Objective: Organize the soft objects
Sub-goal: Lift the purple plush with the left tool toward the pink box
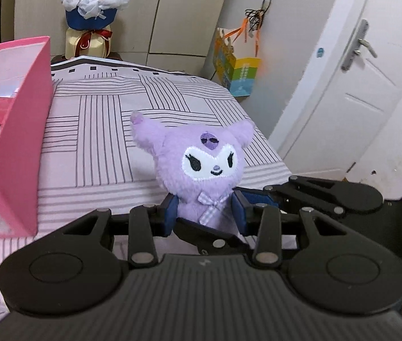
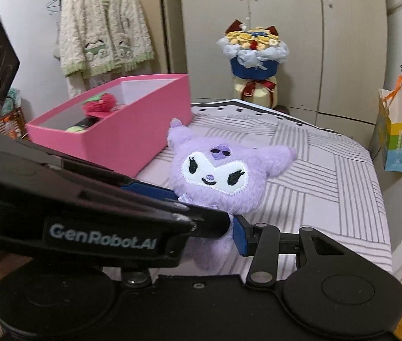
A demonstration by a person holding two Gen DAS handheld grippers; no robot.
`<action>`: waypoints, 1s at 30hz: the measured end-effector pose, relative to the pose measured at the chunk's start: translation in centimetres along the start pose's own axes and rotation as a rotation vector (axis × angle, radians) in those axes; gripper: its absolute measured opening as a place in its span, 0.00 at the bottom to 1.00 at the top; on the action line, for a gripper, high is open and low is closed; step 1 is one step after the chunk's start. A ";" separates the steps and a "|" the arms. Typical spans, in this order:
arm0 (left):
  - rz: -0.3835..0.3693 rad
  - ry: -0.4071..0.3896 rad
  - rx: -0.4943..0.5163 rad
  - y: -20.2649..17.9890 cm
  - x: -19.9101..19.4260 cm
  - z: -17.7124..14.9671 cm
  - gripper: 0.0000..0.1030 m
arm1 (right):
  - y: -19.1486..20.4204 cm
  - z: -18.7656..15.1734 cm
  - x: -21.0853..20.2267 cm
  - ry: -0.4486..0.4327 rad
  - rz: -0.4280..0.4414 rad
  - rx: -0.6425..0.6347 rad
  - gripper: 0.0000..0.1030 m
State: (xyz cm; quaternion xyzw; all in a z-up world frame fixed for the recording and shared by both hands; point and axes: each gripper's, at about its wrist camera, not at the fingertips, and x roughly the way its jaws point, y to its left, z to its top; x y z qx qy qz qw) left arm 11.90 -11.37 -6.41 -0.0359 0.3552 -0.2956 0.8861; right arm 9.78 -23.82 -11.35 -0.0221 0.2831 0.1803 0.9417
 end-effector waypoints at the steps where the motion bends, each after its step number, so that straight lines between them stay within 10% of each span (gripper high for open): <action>1: -0.007 -0.005 -0.004 0.2 -0.7 -0.4 0.38 | 0.7 -0.1 -0.5 -0.002 0.004 -0.015 0.50; 14: 0.020 -0.164 -0.022 3.3 -10.0 -1.8 0.38 | 8.3 2.7 -3.2 -0.117 0.072 -0.170 0.51; 30: 0.159 -0.245 -0.039 11.2 -12.8 4.6 0.38 | 12.0 10.4 3.4 -0.195 0.198 -0.133 0.51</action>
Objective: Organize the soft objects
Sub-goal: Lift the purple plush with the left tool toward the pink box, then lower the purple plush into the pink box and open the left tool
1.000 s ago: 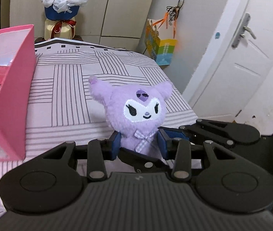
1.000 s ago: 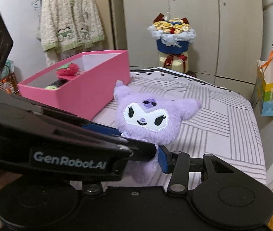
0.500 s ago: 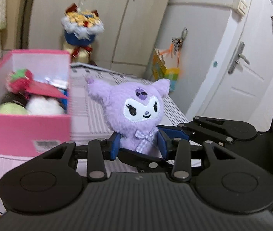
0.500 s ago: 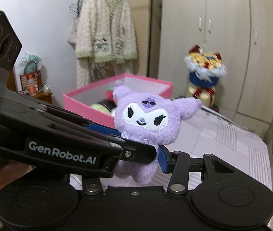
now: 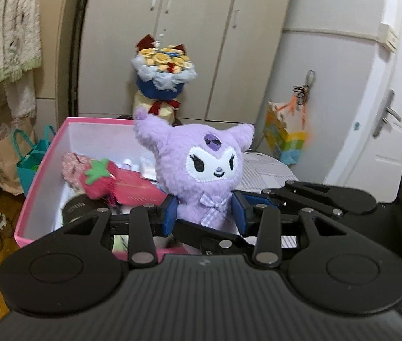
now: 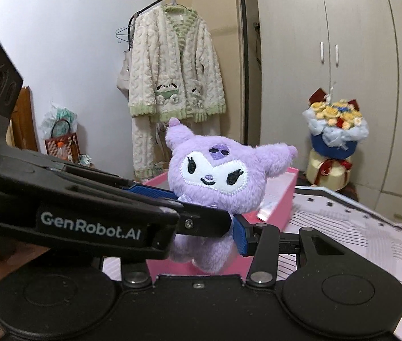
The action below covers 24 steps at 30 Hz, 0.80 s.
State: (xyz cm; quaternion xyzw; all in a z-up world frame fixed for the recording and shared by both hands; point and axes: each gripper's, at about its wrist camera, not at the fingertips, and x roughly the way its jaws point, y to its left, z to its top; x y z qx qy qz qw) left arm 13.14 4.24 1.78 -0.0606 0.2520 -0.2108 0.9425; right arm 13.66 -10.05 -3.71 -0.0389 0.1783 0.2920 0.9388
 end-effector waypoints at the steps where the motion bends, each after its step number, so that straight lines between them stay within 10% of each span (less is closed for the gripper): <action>1: 0.007 0.001 -0.004 0.6 0.5 0.4 0.38 | -0.3 0.2 0.9 0.002 0.009 0.016 0.51; 24: 0.059 0.127 -0.242 8.5 8.3 0.9 0.41 | -1.7 1.0 9.6 0.230 -0.033 0.031 0.63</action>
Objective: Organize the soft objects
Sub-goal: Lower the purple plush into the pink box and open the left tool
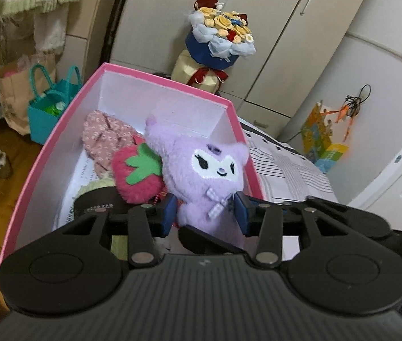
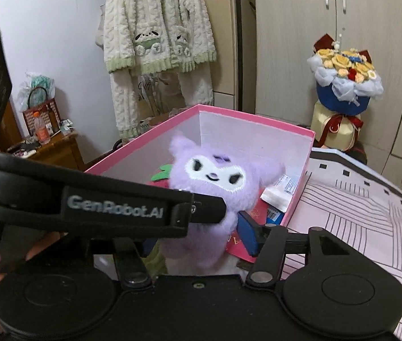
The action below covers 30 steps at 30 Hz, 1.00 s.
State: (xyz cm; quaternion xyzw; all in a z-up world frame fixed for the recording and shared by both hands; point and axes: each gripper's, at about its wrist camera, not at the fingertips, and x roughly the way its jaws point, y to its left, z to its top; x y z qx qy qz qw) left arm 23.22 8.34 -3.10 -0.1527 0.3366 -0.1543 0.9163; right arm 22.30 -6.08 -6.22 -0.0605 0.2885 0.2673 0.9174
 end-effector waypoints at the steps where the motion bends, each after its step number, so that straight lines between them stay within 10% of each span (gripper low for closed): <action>1: 0.005 -0.006 0.002 0.0 -0.1 -0.1 0.41 | 0.1 -0.1 -0.2 -0.003 -0.002 -0.003 0.65; 30: -0.019 -0.176 0.179 -6.0 -12.1 -4.6 0.52 | -0.4 -3.7 -12.9 -0.157 -0.085 0.016 0.79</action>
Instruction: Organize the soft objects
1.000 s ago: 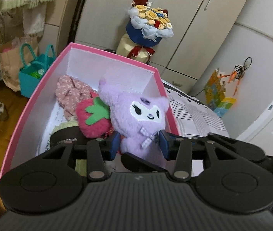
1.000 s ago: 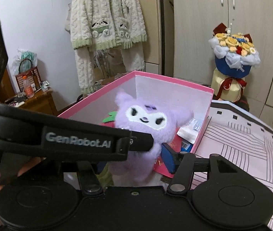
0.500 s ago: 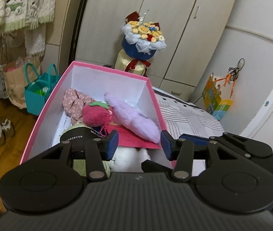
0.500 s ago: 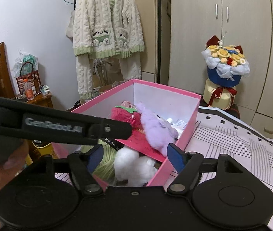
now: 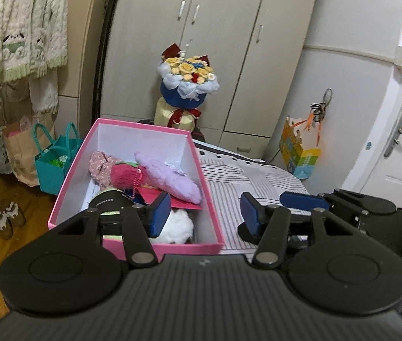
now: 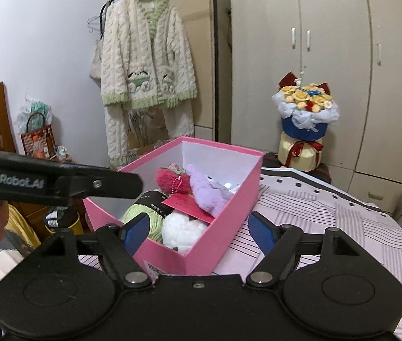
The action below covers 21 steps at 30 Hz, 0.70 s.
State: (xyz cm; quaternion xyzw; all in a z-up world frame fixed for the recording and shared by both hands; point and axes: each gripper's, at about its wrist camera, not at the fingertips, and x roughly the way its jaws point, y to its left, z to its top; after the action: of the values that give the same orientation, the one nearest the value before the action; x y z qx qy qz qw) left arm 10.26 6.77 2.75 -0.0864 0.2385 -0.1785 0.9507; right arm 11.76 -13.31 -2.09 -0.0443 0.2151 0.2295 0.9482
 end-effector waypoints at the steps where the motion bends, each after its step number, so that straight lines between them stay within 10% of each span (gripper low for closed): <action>1: -0.006 -0.001 0.006 -0.3 -0.4 -0.1 0.53 | -0.1 -0.1 -0.7 -0.007 -0.007 0.005 0.79; 9: -0.024 -0.019 0.065 -2.7 -3.2 -1.2 0.59 | -1.0 -1.1 -4.7 -0.036 -0.079 0.042 0.87; 21: 0.041 -0.028 0.109 -4.3 -3.9 -2.7 0.97 | -2.2 -3.3 -8.2 -0.056 -0.188 0.139 1.00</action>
State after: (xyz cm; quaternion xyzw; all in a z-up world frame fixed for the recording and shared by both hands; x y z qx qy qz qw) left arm 4.49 4.06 3.12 -0.0321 0.2167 -0.1706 0.9607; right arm 4.93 -19.27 -1.65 0.0082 0.1988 0.1253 0.9720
